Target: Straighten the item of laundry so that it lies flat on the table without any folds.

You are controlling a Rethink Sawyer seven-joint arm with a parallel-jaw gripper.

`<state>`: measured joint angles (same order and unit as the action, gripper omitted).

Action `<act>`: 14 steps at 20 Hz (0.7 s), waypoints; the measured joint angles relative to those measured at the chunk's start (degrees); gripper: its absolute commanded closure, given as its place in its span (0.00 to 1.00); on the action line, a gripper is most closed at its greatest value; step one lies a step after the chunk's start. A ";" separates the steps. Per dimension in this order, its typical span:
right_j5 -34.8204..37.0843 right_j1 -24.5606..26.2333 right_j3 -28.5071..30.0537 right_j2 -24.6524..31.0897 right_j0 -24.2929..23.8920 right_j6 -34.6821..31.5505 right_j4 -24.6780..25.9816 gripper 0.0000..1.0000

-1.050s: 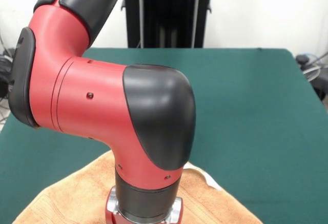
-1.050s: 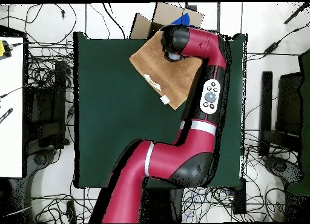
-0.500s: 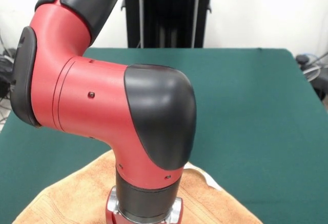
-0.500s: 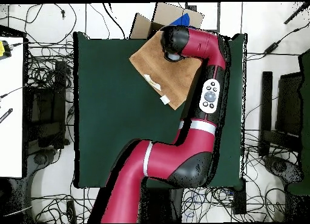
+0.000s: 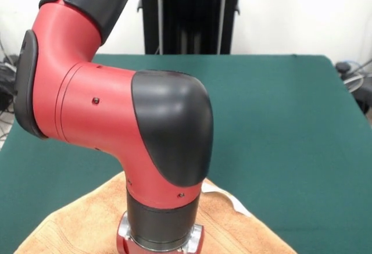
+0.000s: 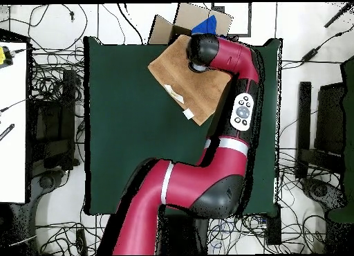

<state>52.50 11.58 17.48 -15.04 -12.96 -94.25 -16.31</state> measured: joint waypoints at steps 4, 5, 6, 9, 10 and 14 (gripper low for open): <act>-4.11 -2.18 4.83 1.31 0.21 0.00 0.00 0.00; -5.87 -3.08 6.81 1.93 0.25 0.00 0.00 0.00; -6.31 -3.32 7.36 2.08 0.25 0.00 -0.01 0.00; -8.14 -4.48 9.81 2.60 0.36 0.00 0.00 0.00; -8.35 -4.60 10.08 2.61 0.40 0.00 0.00 0.00; -9.45 -5.22 11.35 2.62 0.66 0.00 0.05 0.00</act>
<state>43.05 6.36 28.83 -12.42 -12.30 -94.25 -16.26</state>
